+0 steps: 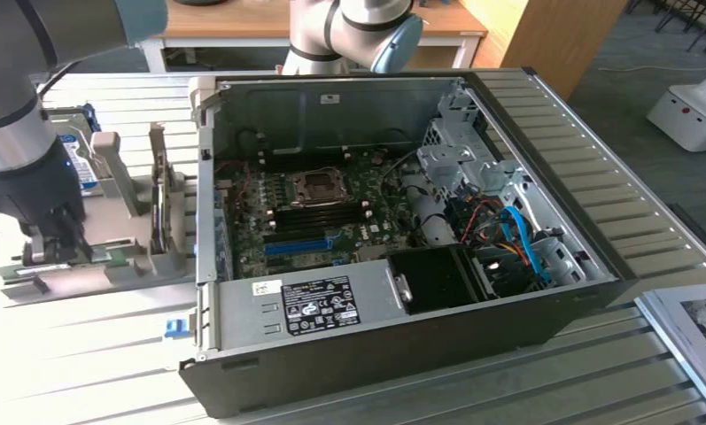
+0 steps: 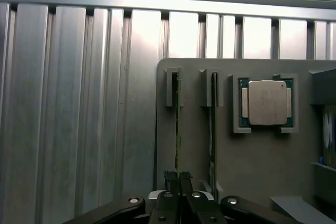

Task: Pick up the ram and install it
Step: 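Pick up the ram and move it above insertion slot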

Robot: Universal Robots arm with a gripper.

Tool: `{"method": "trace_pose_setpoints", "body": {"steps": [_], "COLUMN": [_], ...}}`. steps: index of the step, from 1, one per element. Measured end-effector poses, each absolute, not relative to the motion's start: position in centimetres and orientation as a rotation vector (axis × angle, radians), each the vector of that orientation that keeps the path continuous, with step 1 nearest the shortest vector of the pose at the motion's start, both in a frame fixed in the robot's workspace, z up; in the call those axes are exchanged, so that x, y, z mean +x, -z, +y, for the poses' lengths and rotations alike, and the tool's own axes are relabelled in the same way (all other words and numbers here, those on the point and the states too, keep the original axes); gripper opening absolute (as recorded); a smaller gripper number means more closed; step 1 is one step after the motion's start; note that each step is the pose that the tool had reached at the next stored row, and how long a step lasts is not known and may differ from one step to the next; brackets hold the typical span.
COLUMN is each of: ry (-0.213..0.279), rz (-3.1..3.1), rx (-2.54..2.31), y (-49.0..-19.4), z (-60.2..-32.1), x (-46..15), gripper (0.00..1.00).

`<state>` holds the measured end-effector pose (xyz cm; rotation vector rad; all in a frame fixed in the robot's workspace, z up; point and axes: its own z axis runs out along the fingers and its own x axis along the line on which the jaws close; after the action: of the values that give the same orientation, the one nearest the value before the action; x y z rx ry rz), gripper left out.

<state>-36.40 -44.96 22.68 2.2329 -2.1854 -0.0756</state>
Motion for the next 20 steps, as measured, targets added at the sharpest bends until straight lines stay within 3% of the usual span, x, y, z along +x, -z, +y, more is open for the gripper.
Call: {"method": "trace_pose_setpoints", "body": {"steps": [20], "ry": [0.076], "rz": [-2.185], "rx": [2.233], "y": [-25.7], "z": [-45.0], "x": [-36.4], "gripper": [0.12]}}
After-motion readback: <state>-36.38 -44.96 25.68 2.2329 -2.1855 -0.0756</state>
